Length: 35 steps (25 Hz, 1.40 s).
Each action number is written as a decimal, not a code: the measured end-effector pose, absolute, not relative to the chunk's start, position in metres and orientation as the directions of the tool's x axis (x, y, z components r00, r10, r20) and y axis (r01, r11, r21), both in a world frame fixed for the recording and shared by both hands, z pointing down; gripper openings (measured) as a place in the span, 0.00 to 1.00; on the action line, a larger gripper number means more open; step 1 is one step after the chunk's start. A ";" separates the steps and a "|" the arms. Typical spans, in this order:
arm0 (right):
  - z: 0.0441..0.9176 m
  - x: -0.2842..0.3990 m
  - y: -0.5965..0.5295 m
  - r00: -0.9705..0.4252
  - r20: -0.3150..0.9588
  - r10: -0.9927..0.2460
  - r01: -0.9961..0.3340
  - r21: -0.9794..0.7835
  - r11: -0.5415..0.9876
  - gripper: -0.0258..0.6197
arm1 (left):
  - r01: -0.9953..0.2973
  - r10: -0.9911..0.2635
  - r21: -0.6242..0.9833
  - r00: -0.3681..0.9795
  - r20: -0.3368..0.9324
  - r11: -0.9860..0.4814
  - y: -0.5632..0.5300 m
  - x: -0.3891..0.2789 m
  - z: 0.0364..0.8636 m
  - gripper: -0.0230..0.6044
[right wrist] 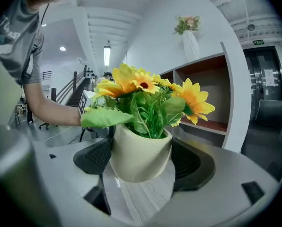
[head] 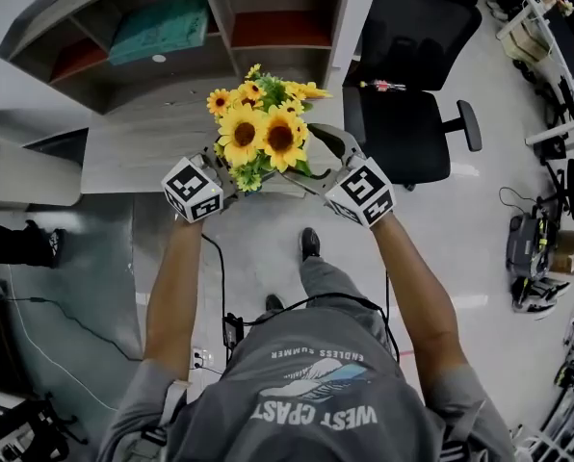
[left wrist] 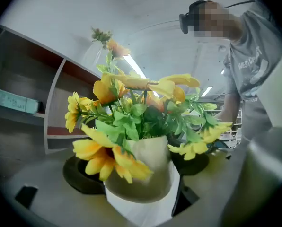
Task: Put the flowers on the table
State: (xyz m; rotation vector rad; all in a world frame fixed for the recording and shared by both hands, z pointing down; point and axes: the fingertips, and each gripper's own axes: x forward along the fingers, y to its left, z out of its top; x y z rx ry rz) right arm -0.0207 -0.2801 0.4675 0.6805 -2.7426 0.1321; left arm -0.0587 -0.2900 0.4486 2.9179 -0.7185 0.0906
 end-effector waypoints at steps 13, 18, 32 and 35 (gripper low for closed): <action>0.546 -0.008 -0.317 -0.807 0.361 -0.467 -0.518 -0.054 0.854 0.64 | -0.523 -0.506 0.100 0.849 0.150 -0.847 -0.330 -0.049 0.525 0.74; 0.575 0.000 -0.326 -0.801 0.372 -0.470 -0.525 -0.056 0.849 0.62 | -0.549 -0.530 0.104 0.832 0.160 -0.830 -0.339 -0.042 0.555 0.74; 0.646 -0.005 -0.338 -0.782 0.449 -0.432 -0.518 -0.082 0.851 0.44 | -0.630 -0.601 0.150 0.775 0.197 -0.762 -0.358 -0.042 0.628 0.60; 0.646 -0.010 -0.343 -0.795 0.421 -0.437 -0.521 -0.104 0.847 0.39 | -0.655 -0.634 0.183 0.756 0.164 -0.733 -0.362 -0.050 0.628 0.59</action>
